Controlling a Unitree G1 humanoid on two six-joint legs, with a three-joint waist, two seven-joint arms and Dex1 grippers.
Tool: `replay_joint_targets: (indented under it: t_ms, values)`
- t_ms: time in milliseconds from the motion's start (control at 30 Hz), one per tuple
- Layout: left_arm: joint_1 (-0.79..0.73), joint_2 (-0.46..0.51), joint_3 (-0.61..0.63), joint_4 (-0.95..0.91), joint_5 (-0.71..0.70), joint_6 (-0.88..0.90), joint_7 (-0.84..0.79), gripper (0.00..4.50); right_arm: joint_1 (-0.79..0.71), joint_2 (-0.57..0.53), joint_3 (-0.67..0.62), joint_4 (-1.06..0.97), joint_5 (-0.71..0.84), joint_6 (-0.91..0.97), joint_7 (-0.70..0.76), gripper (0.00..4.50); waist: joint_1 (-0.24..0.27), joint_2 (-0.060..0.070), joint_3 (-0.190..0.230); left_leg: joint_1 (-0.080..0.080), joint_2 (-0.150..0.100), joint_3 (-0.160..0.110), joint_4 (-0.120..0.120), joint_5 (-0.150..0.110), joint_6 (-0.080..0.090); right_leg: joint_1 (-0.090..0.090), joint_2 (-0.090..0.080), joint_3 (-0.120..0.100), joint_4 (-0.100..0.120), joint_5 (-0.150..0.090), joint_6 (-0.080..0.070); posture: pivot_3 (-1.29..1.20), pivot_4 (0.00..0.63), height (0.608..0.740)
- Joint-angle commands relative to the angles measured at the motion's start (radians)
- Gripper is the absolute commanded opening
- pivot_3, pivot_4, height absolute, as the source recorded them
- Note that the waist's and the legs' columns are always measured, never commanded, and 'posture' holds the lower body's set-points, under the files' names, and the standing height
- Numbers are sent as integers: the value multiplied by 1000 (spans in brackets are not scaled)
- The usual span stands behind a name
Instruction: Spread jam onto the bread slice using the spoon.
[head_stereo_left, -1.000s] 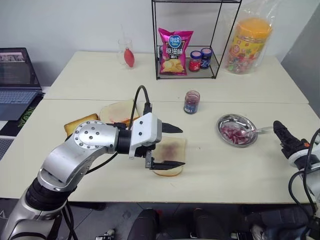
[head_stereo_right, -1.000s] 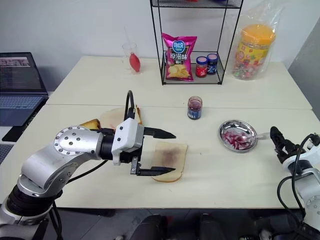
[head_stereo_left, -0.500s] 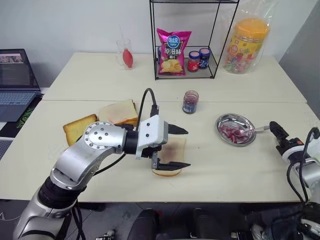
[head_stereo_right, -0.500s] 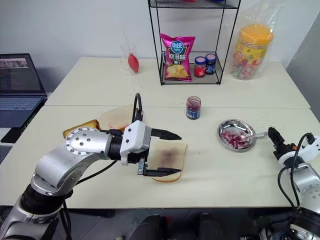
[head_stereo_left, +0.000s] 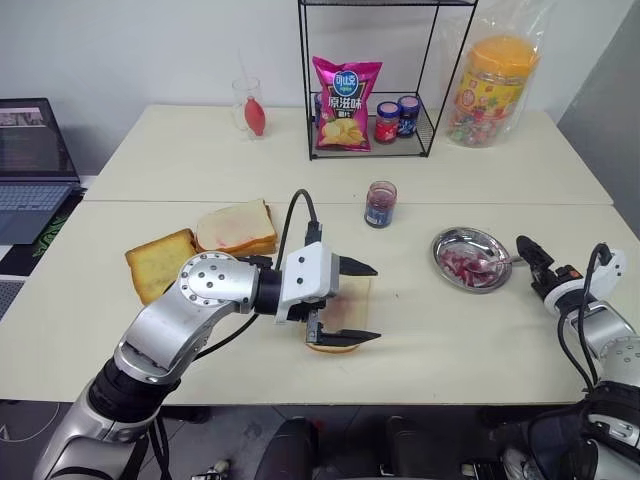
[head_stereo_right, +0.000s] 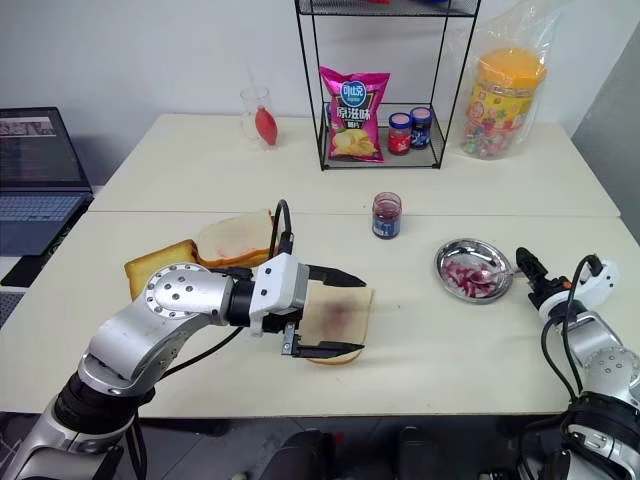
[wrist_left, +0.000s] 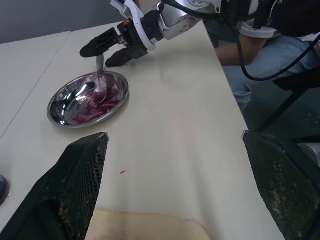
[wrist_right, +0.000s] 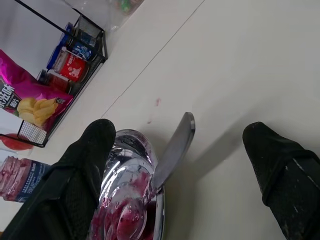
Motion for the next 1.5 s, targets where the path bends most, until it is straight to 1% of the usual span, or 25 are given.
replay_joint_targets:
  t_ms: [33, 100, 133, 267, 300, 333, 567, 733, 767, 933, 1000, 1067, 1233, 1333, 1500]
  values:
    - [8, -3, 1, -39, 11, -13, 7, 4479, -25, -8, -7, -7, -6, -22, 27, 4500, 0, 0, 0, 0, 0, 0, 0, 0, 0, 0, 0, 0, 0, 0, 0, 0, 150, 740]
    - [12, -4, -2, -41, 19, -15, 9, 4500, -32, -9, -6, -4, -8, -21, 26, 4118, 0, 0, 0, 0, 0, 0, 0, 0, 0, 0, 0, 0, 0, 0, 0, 0, 150, 740]
    - [13, -5, -5, -42, 23, -16, 11, 4500, -37, -10, -6, 3, -11, -21, 28, 4026, 0, 0, 0, 0, 0, 0, 0, 0, 0, 0, 0, 0, 0, 0, 0, 0, 150, 740]
    - [22, -6, -3, -50, 27, -16, 13, 4500, -45, -11, -9, 17, -17, -22, 41, 3150, 0, 0, 0, 0, 0, 0, 0, 0, 0, 0, 0, 0, 0, 1, -2, 0, 150, 740]
    - [25, -6, -3, -53, 29, -16, 14, 4500, -48, -12, -10, 19, -19, -22, 44, 3019, 0, 0, 0, 0, 0, 0, 0, 0, 0, 0, 0, 0, 0, 1, -2, 0, 150, 740]
    - [27, -5, -4, -55, 31, -16, 16, 4500, -49, -14, -12, 22, -21, -23, 50, 2715, 0, 0, 0, 0, 0, 0, 0, 0, 0, 0, 0, 0, 0, 1, -2, 0, 150, 740]
    - [41, 0, -1, -75, 33, -10, 24, 4500, -47, -18, -20, 21, -20, -21, 65, 1268, 0, 0, 0, 0, 0, 0, 0, 0, 0, 0, 0, 0, 0, 1, -2, 0, 150, 740]
    - [43, 2, 20, -80, 26, 4, 36, 4500, -32, -22, -25, -36, -1, -1, 65, 106, 0, 0, 0, 0, 0, 0, 0, 0, 0, 0, 0, 0, 0, 1, -2, 0, 150, 740]
    - [43, 1, 25, -80, 23, 8, 40, 4500, -28, -22, -27, -48, 2, 1, 65, 36, 0, 1, 0, 0, 0, 0, 0, 0, 0, 0, 0, 0, 0, 1, -2, 0, 150, 740]
    - [26, 5, 77, -42, 5, 29, 63, 4500, 7, -30, -37, -169, 35, 26, 57, 36, 2, 1, 0, 0, 0, -1, 0, 0, 0, 0, 0, -1, 0, 1, -1, 0, 150, 740]
    - [4, -13, 125, -14, -9, 73, 114, 4500, 35, -63, -5, -296, 39, 48, 81, 36, 1, 1, 0, 0, 0, -1, 0, 0, 0, 0, 0, 0, 0, 1, -1, 0, 150, 740]
    - [-18, -23, 152, 0, -9, 116, 161, 4500, 54, -93, 21, -386, 35, 62, 97, 36, 1, 4, 1, 0, 0, -1, 0, 0, 0, 0, 0, 0, 1, -1, 3, 0, 150, 740]
    - [-42, -18, 183, 0, -9, 207, 231, 4500, 71, -154, 69, -520, 3, 53, 121, 36, -1, 3, 1, 0, 0, -1, 0, 0, 0, 0, 0, -1, 1, -2, 3, 0, 150, 740]
    - [-44, -30, 213, -14, -35, 264, 270, 4500, 17, -166, 105, -565, 2, 58, 88, 36, -1, 3, 1, 0, 0, -1, 0, 0, 0, 0, 0, -1, 1, -2, 3, 0, 150, 740]
    - [-63, -24, 242, -17, -47, 346, 331, 4500, -158, -106, 216, -545, -31, 36, 26, 36, -3, 3, 2, 0, 0, -1, 1, 0, 0, 0, 0, 0, 1, -1, 4, 0, 150, 740]
